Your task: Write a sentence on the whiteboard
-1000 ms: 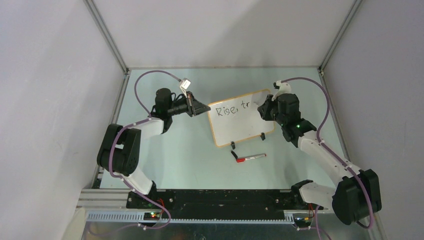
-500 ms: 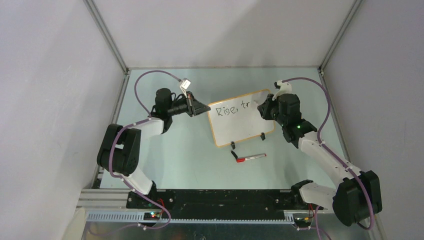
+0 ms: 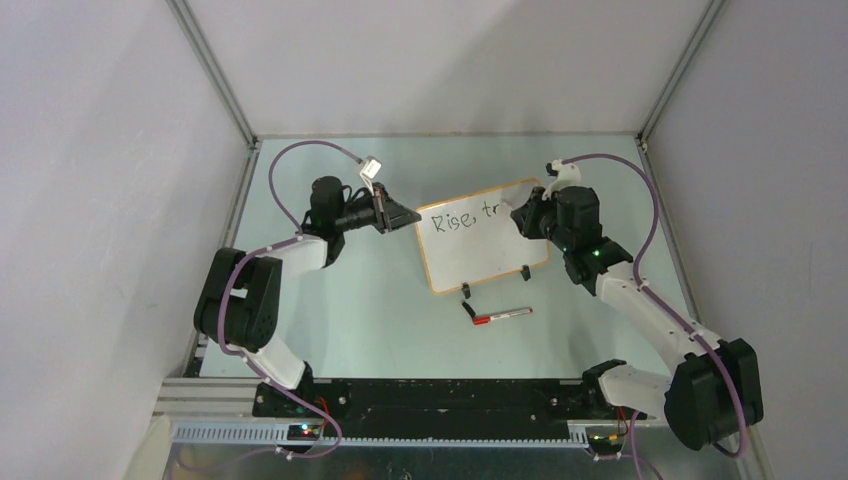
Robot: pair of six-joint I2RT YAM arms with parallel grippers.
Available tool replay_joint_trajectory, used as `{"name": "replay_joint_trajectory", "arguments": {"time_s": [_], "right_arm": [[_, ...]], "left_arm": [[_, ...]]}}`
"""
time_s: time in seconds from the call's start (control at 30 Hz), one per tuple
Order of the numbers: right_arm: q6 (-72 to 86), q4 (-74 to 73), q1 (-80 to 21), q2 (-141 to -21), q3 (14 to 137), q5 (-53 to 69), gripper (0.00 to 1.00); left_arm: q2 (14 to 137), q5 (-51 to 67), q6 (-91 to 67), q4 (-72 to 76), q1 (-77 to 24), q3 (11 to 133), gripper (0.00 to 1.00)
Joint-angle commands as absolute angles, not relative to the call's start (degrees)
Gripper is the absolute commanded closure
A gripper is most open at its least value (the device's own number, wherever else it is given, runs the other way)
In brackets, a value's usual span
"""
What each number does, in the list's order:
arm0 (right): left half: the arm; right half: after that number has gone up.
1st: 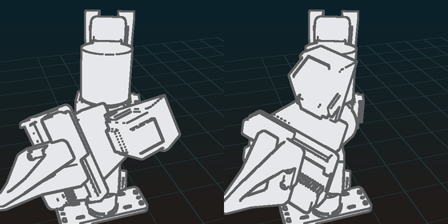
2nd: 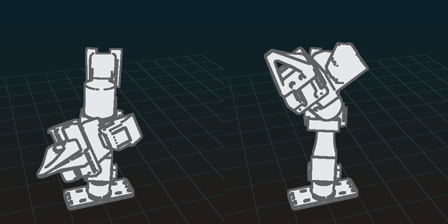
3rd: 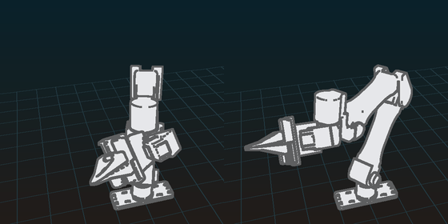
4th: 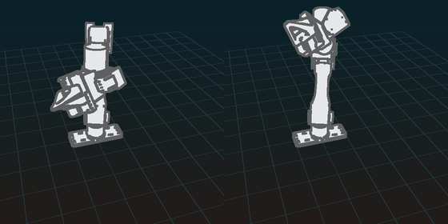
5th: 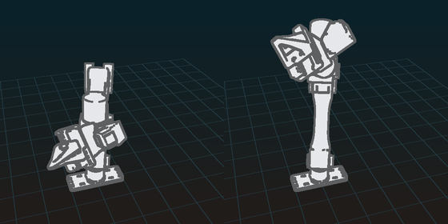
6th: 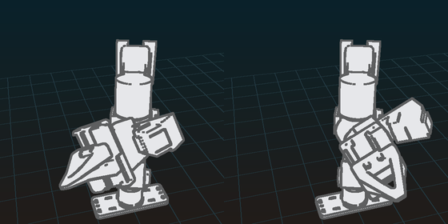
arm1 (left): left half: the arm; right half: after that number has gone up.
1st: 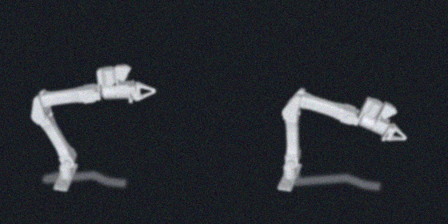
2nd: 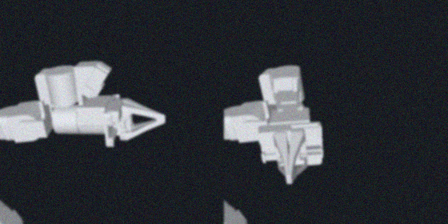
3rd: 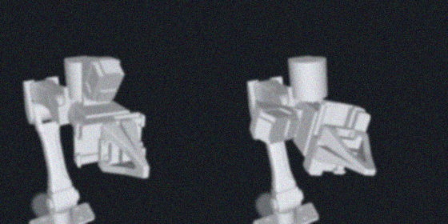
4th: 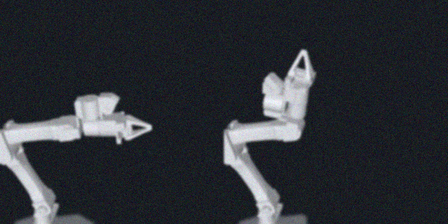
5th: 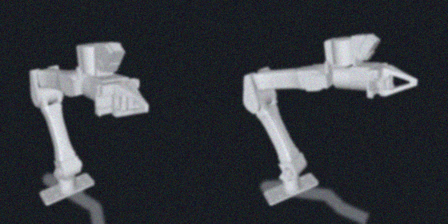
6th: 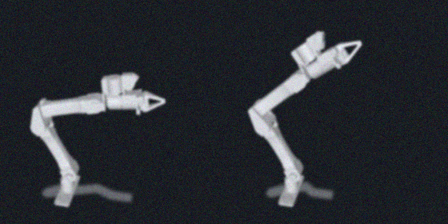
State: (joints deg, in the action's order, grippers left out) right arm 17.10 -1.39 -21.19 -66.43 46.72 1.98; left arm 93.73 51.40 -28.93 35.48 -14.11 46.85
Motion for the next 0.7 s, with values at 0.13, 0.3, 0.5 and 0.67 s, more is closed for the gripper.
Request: {"name": "replay_joint_trajectory", "arguments": {"time_s": [0.13, 0.3, 0.5, 0.67], "right_arm": [[16.84, 0.54, -21.05, -67.85, 47.80, 1.77, 1.00], [16.71, 0.53, -21.07, -68.51, 48.06, 1.74, 1.00], [16.57, 0.53, -20.95, -69.09, 48.31, 1.71, 1.00], [16.61, 0.44, -21.01, -69.42, 48.65, 1.77, 1.00]], "left_arm": [[92.57, 50.79, -26.87, 35.27, -14.00, 48.25, 0.98], [92.64, 50.77, -26.76, 35.24, -13.98, 48.30, 0.98], [92.75, 50.84, -26.78, 35.17, -13.97, 48.34, 0.97], [92.75, 50.82, -26.73, 35.22, -14.03, 48.34, 0.98]]}}
